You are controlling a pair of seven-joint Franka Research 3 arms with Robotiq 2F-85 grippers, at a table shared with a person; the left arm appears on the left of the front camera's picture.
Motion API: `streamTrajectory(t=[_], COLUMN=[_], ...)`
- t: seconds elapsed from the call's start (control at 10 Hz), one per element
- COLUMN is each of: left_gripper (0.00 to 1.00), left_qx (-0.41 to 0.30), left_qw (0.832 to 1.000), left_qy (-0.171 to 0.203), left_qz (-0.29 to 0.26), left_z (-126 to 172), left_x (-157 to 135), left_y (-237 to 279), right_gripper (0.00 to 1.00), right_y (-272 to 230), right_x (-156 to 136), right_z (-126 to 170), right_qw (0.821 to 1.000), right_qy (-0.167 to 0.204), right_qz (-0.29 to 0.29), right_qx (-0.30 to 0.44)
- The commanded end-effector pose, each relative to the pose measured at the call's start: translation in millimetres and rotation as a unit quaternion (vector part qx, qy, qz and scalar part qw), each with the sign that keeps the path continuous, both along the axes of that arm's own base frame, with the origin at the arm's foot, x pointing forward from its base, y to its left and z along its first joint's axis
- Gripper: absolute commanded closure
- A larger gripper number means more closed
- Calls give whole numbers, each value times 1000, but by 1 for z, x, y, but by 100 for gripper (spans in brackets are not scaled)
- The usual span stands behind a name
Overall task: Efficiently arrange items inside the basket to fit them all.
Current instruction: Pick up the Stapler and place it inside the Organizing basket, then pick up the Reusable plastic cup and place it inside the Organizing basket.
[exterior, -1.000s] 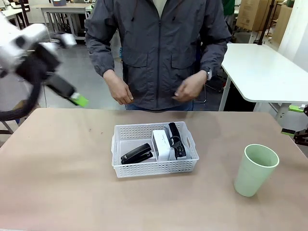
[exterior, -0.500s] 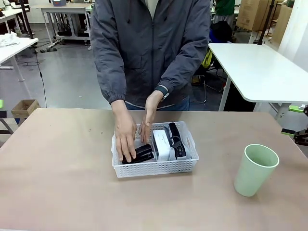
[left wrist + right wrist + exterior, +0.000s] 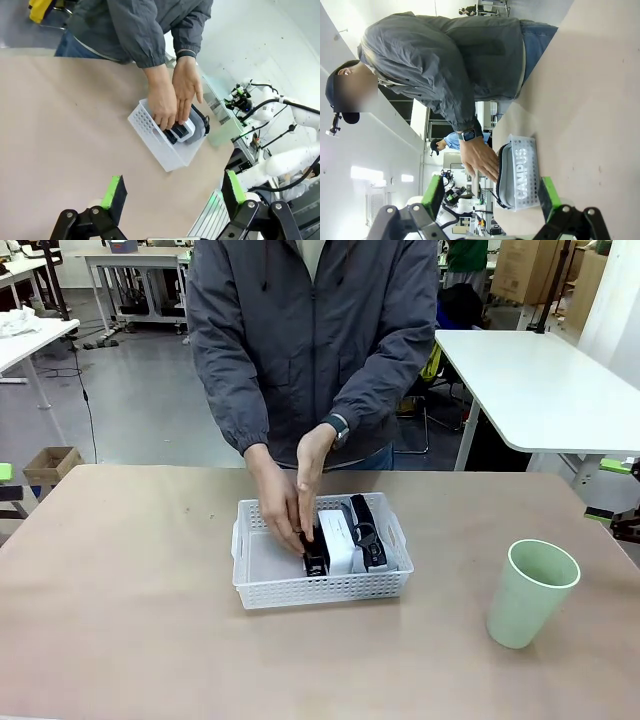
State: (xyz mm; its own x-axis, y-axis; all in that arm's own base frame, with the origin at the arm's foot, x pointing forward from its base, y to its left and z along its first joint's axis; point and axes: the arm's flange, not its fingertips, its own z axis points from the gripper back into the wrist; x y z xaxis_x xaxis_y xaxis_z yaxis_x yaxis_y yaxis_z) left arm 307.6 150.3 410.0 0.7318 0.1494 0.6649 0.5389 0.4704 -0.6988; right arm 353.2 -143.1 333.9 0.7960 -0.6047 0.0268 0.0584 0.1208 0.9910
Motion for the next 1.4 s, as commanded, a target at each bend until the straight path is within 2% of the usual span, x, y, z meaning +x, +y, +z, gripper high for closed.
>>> streamTrajectory(t=[0.0, 1.3], left_gripper=[0, 0], left_qx=[-5, -5], left_qw=[1000, 1000], left_qy=[-6, -6], left_qz=[5, 5], left_z=[9, 9], left_x=[-4, -4], left_y=[1, 1], right_gripper=[0, 0], right_y=[0, 0], right_x=[-4, -4], right_z=[5, 5], right_qw=[1000, 1000], right_qy=[9, 9], right_qz=[5, 5], right_qx=[4, 4])
